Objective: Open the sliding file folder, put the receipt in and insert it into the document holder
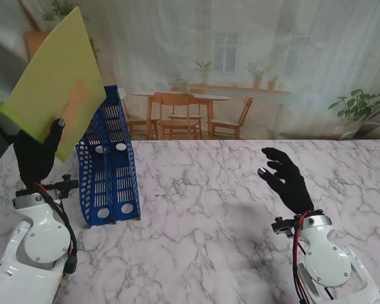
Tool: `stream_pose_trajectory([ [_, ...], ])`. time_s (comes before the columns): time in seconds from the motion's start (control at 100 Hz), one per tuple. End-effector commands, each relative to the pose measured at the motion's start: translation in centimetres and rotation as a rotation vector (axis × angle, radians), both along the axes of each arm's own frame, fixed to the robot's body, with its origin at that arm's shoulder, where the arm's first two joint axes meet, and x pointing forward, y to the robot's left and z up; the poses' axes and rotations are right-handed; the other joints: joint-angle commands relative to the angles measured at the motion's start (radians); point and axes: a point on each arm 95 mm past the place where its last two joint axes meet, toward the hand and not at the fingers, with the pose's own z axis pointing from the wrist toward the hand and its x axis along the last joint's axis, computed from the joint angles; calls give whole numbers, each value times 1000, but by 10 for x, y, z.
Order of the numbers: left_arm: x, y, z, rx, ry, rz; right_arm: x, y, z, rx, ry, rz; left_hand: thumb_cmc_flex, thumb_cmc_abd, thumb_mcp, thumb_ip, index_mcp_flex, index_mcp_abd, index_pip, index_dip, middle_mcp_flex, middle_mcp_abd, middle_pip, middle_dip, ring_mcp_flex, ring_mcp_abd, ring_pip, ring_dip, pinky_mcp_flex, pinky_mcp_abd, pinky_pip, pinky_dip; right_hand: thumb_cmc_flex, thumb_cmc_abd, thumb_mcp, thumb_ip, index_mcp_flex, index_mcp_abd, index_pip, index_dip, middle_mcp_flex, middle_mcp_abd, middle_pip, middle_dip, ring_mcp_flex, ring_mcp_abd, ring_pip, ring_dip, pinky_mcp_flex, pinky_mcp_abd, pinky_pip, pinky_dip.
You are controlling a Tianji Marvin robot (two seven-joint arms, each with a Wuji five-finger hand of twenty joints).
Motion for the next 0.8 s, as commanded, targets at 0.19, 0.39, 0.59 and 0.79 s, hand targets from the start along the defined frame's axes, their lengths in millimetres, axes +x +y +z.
stream_pose_trajectory([
  [0.19, 6, -22, -5, -56, 30, -19, -3, -3, 3, -15, 22, 7, 82, 71, 60, 6, -32, -4, -7, 0, -51, 8, 2, 18, -42, 9, 7, 2, -26, -53, 29, -15, 27, 41, -27, 25, -16, 10, -21, -14, -27, -8, -5, -4, -34, -31, -60, -16, 12, -47, -38, 42],
  [0.39, 18, -29, -14, -84, 60, 9, -5, -5, 4, -20, 35, 8, 82, 78, 55, 6, -41, -10, -5, 5, -60, 6, 11, 24, -50, 16, 15, 8, -36, -47, 37, -4, 28, 42, -32, 26, -17, 10, -25, -14, -28, -8, -7, -5, -34, -31, -63, -16, 14, -47, -50, 60],
  [0.59, 32, -41, -27, -149, 98, 25, -6, -7, 5, -21, 37, 7, 82, 86, 47, 6, -49, -13, -1, 8, -66, 1, 20, 29, -54, 12, 19, 12, -39, -51, 40, 3, 30, 42, -36, 26, -14, 11, -27, -13, -28, -6, -7, -5, -32, -34, -64, -16, 16, -48, -60, 75],
  [0.79, 44, -54, -35, -203, 130, 41, -8, -11, 6, -29, 35, 7, 82, 92, 44, 6, -56, -14, 1, 8, -75, -3, 23, 31, -63, 10, 17, 12, -48, -52, 35, 6, 30, 43, -38, 26, -10, 10, -28, -11, -26, -6, -7, -5, -32, -32, -65, -16, 18, -47, -68, 87],
])
